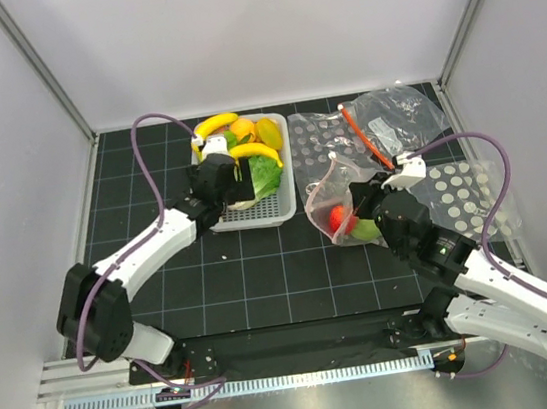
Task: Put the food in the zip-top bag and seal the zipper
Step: Pick up the fake vegetable from the bin.
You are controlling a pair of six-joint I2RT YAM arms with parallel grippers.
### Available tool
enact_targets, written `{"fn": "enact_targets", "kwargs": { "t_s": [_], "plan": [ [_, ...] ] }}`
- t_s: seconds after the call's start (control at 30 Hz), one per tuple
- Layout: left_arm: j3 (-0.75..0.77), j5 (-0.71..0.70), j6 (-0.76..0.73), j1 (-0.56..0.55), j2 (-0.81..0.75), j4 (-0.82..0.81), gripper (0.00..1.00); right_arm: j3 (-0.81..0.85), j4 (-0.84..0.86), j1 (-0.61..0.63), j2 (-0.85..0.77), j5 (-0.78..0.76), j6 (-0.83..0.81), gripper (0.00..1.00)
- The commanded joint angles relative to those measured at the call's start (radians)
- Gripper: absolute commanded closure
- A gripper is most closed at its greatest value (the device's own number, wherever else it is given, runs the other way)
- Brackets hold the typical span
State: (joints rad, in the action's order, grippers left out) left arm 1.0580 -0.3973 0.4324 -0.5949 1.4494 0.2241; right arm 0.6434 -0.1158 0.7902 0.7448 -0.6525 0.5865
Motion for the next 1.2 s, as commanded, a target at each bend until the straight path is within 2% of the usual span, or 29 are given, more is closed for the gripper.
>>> {"fn": "enact_targets", "kwargs": {
  "t_s": [0.0, 0.33, 0.5, 0.63, 0.9, 1.0, 1.1, 1.17],
  "plan": [
    [0.06, -0.095, -0.024, 0.014, 0.039, 0.05, 0.0, 0.041, 0.031, 0.006, 0.007, -0.027, 0.01, 0.99],
    [0.046, -0.129, -0.027, 0.061, 0.045, 0.018, 0.01, 0.042, 0.038, 0.004, 0.019, -0.015, 0.004, 0.99],
    [0.066, -0.097, -0.024, 0.081, 0.1, 0.027, 0.1, 0.041, 0.038, 0.004, 0.018, -0.018, 0.003, 0.99],
    [0.073, -0.043, -0.006, 0.115, 0.137, 0.029, 0.22, 0.039, 0.039, 0.004, 0.016, -0.021, 0.006, 0.99],
    [0.114, 0.009, 0.012, 0.165, 0.246, 0.05, 0.29, 0.041, 0.039, 0.006, 0.013, -0.018, 0.003, 0.99],
    [0.163, -0.008, 0.031, 0.175, 0.313, 0.119, 0.44, 0.041, 0.038, 0.004, 0.008, -0.018, 0.003, 0.99],
    [0.183, -0.02, 0.048, 0.182, 0.348, 0.153, 0.69, 0.039, 0.034, 0.004, 0.004, -0.018, 0.006, 0.99],
    [0.178, -0.009, 0.054, 0.182, 0.327, 0.15, 0.79, 0.035, 0.041, 0.004, 0.002, -0.019, 0.004, 0.99]
  ]
}}
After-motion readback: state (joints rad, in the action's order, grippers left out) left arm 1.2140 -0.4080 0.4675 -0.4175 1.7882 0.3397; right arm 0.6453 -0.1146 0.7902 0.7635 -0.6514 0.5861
